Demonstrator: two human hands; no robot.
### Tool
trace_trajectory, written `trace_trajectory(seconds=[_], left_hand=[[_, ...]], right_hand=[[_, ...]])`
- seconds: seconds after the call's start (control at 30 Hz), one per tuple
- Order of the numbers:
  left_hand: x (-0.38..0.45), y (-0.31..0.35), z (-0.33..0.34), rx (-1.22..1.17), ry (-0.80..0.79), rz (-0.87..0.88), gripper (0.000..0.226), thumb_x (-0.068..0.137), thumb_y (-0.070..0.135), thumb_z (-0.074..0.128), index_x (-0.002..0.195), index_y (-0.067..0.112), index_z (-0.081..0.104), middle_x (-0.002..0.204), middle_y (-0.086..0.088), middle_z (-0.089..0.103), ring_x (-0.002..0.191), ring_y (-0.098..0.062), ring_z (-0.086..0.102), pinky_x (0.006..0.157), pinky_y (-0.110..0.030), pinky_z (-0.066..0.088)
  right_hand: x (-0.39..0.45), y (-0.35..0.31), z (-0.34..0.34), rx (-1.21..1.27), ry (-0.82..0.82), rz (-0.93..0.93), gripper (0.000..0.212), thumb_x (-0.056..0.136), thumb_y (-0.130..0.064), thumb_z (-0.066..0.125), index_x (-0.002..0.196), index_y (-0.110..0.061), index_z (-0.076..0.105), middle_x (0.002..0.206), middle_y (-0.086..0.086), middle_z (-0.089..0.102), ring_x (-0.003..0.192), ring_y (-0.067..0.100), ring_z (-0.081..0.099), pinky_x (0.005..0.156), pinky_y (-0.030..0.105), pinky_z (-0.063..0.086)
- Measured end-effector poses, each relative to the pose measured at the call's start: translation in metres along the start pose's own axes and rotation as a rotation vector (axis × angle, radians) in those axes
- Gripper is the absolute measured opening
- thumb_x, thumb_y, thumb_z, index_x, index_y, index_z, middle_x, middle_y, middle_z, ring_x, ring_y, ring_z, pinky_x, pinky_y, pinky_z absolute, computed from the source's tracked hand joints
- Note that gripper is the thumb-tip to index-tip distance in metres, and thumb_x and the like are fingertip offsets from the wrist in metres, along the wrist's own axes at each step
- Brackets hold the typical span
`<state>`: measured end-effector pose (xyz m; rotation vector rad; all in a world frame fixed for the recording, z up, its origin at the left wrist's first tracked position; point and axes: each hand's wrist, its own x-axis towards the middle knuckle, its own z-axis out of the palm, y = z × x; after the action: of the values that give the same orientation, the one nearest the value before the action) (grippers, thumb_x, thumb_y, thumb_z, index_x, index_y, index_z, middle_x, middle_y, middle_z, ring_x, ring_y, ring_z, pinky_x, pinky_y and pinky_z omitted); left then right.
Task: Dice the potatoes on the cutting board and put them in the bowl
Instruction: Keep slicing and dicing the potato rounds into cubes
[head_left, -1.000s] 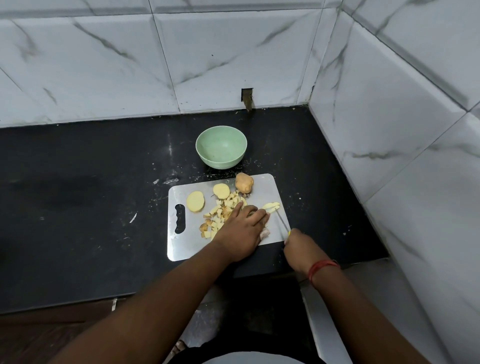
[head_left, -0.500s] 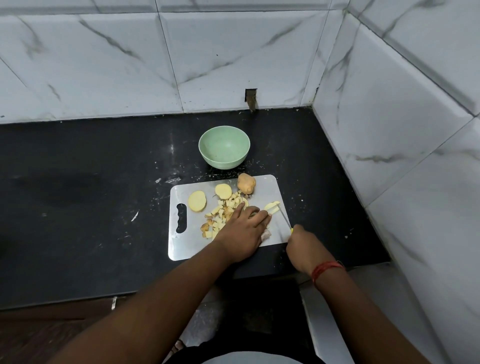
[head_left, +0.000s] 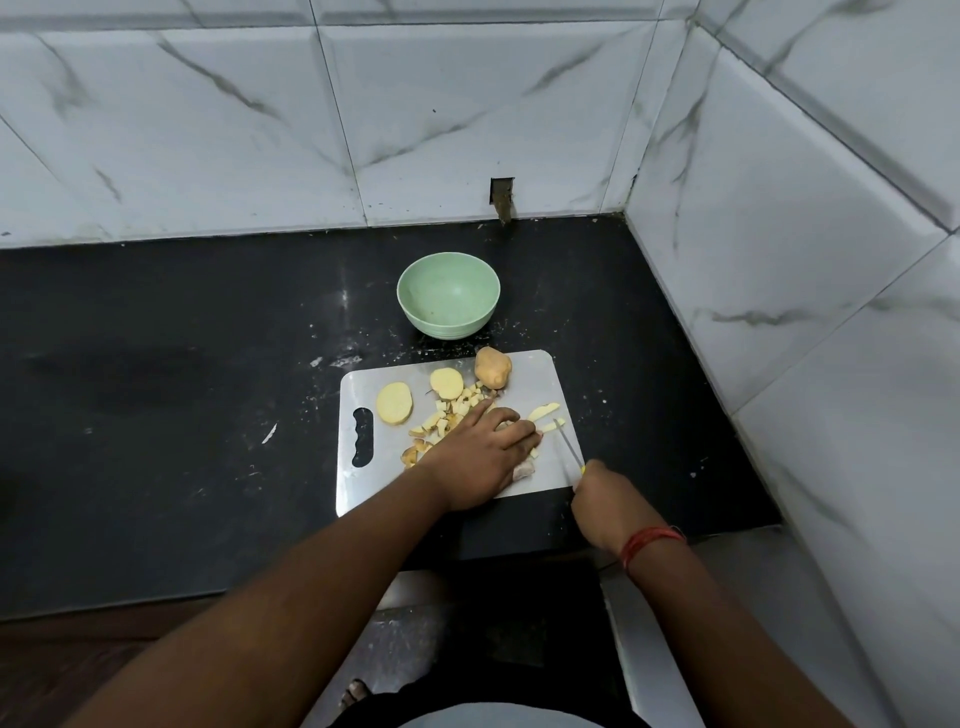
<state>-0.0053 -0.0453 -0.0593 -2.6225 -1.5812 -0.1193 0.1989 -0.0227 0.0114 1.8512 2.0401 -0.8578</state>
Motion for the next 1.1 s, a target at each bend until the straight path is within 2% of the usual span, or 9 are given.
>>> trace_trajectory(seconds=[0.2,0.3,0.37,0.47,0.57,0.73,0.9,1.0,1.1], left_hand=[[0.001,0.003,-0.004,-0.022,-0.022,-0.020,0.052,0.108,0.040,0.039,0.153,0.014,0.045,0.146,-0.003,0.049,0.135,-0.028,0.042,0.121,-0.057,0.025],[0.000,0.005,-0.007,-0.028,-0.066,-0.042,0.054,0.109,0.040,0.035,0.156,0.015,0.040,0.151,-0.003,0.044,0.140,-0.029,0.036,0.123,-0.056,0.019],[-0.001,0.007,-0.007,-0.024,-0.074,-0.061,0.056,0.109,0.042,0.030,0.156,0.015,0.038,0.153,-0.003,0.043,0.141,-0.029,0.035,0.123,-0.056,0.017],[-0.004,0.014,-0.003,-0.019,-0.029,-0.111,0.060,0.107,0.047,0.028,0.154,0.013,0.042,0.150,-0.005,0.046,0.140,-0.030,0.037,0.123,-0.057,0.018],[-0.006,0.020,0.003,-0.011,0.013,-0.150,0.060,0.106,0.049,0.032,0.149,0.011,0.049,0.144,-0.007,0.051,0.137,-0.029,0.041,0.122,-0.057,0.021],[-0.002,0.024,-0.004,0.048,0.028,-0.139,0.065,0.103,0.050,0.026,0.140,0.009,0.059,0.134,-0.006,0.058,0.130,-0.031,0.048,0.120,-0.058,0.028],[0.002,0.032,-0.005,0.095,-0.016,-0.167,0.070,0.102,0.054,0.022,0.142,0.006,0.056,0.133,-0.008,0.056,0.127,-0.030,0.044,0.121,-0.057,0.024],[0.004,0.035,-0.005,0.087,-0.019,-0.187,0.073,0.102,0.055,0.019,0.144,0.006,0.053,0.135,-0.008,0.054,0.128,-0.031,0.044,0.122,-0.056,0.023],[0.003,0.034,-0.002,0.073,-0.012,-0.196,0.071,0.103,0.055,0.023,0.145,0.007,0.052,0.136,-0.007,0.053,0.128,-0.031,0.044,0.121,-0.056,0.024]], right_hand=[[0.001,0.001,0.005,0.031,-0.036,0.028,0.035,0.098,-0.012,0.046,0.132,-0.003,0.043,0.125,0.019,0.058,0.113,0.032,0.059,0.092,0.034,0.048],[-0.009,0.013,0.005,0.030,-0.057,-0.010,0.010,0.100,-0.016,0.045,0.107,-0.008,0.046,0.116,0.017,0.060,0.106,0.029,0.059,0.079,0.028,0.042],[-0.014,0.021,0.003,0.064,-0.020,-0.060,0.011,0.102,-0.018,0.043,0.099,-0.007,0.044,0.109,0.016,0.061,0.099,0.028,0.060,0.074,0.027,0.038],[-0.012,0.019,-0.001,0.096,0.051,-0.111,0.011,0.101,-0.019,0.042,0.099,-0.008,0.044,0.106,0.017,0.062,0.089,0.027,0.058,0.072,0.029,0.039],[-0.004,0.006,-0.001,0.060,0.037,-0.111,0.016,0.098,-0.014,0.043,0.110,-0.005,0.048,0.111,0.018,0.061,0.099,0.031,0.061,0.076,0.030,0.043],[0.002,-0.005,0.009,0.022,-0.022,-0.023,0.029,0.096,-0.010,0.044,0.123,-0.004,0.047,0.121,0.018,0.059,0.109,0.031,0.060,0.087,0.033,0.047],[-0.007,0.010,0.016,0.027,-0.047,-0.045,0.021,0.097,-0.011,0.042,0.116,-0.003,0.046,0.117,0.021,0.060,0.107,0.035,0.060,0.083,0.032,0.045],[-0.013,0.018,0.016,0.045,-0.034,-0.070,0.004,0.097,-0.012,0.044,0.099,-0.009,0.042,0.111,0.019,0.062,0.102,0.033,0.061,0.077,0.029,0.042],[-0.010,0.013,0.012,0.062,0.021,-0.091,0.008,0.098,-0.015,0.043,0.103,-0.010,0.045,0.108,0.017,0.063,0.097,0.030,0.062,0.080,0.032,0.047]])
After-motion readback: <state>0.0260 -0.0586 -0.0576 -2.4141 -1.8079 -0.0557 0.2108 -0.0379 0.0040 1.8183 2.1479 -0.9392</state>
